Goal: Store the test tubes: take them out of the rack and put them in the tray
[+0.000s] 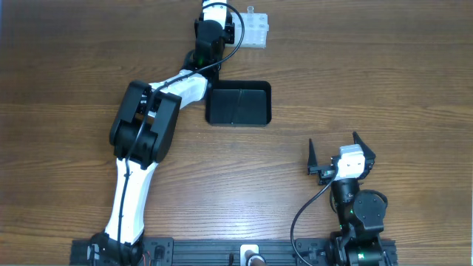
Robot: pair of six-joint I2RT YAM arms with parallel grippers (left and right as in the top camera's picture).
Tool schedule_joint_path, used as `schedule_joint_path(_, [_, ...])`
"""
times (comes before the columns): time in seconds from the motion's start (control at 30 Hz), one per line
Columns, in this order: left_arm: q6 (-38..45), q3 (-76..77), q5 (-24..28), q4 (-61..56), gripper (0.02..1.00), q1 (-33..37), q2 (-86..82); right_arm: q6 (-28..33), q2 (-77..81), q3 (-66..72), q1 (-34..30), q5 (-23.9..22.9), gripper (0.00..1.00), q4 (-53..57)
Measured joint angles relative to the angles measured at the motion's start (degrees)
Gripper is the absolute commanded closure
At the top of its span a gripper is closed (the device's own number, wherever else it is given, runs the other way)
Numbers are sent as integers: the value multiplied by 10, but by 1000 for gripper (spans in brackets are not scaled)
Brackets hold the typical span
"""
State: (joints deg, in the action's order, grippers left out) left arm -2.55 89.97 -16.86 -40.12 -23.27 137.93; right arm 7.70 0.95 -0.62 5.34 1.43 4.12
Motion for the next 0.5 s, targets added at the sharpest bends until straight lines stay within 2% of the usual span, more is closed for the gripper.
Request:
schedule_joint_path(0.17, [0,0,2,0,720,0,0,0,0,0,0,0,9,0])
schedule_joint_path(0.5, [0,0,2,0,748,0,0,0,0,0,0,0,7,0])
